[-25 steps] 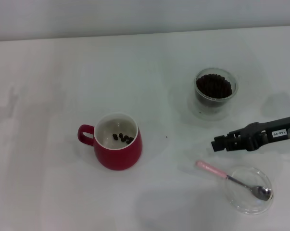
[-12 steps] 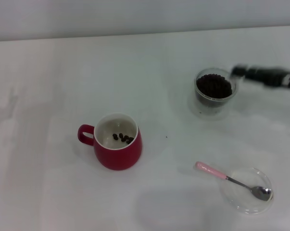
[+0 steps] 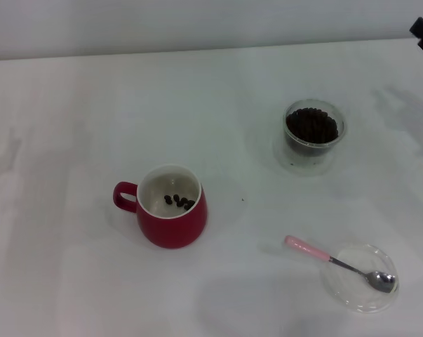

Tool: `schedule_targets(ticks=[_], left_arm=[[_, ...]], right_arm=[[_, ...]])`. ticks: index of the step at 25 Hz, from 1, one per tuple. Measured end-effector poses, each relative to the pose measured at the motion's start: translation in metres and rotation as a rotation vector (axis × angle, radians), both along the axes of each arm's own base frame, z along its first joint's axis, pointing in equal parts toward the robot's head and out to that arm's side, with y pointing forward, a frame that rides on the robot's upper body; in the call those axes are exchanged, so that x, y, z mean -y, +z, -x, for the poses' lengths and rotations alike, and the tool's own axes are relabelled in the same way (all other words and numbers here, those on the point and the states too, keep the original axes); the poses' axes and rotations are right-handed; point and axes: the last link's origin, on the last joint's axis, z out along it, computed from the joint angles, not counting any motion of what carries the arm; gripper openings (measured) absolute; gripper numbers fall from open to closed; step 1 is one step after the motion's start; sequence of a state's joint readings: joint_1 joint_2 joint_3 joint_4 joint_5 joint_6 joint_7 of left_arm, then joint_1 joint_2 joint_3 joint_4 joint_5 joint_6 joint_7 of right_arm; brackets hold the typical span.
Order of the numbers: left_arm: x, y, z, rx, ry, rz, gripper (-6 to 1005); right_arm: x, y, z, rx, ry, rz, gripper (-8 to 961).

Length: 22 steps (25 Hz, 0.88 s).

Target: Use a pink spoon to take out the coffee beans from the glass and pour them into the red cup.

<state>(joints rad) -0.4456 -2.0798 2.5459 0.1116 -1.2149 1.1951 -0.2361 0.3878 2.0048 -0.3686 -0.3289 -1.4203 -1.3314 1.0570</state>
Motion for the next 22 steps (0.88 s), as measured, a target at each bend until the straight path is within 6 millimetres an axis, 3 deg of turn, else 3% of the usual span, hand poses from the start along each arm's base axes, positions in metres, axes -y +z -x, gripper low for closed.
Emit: schedule_targets(ticks=[5,10,13,19,22], left_arm=[[-0.003,0.002,-0.001,0.002,0.001,-0.007,880],[-0.004,0.002,-0.001,0.003,0.005,-0.008,879],[-0.005,0.001,0.0,0.003,0.013,0.0,879],[-0.012,-0.003,-0.004,0.007,0.018,0.022,880],[-0.014,-0.005,-0.007,0.012,0.012,0.025,880]], right_arm=[[-0.019,-0.007,-0.009,0.133,-0.142,-0.214,322],[-0.028,-0.015,-0.004,0.222,-0.189,-0.305,559],[-0.029,-0.017,-0.001,0.26,-0.177,-0.318,788],[-0.029,-0.014,-0.002,0.272,-0.191,-0.34,876],[-0.029,-0.012,-0.003,0.267,-0.2,-0.356,876]])
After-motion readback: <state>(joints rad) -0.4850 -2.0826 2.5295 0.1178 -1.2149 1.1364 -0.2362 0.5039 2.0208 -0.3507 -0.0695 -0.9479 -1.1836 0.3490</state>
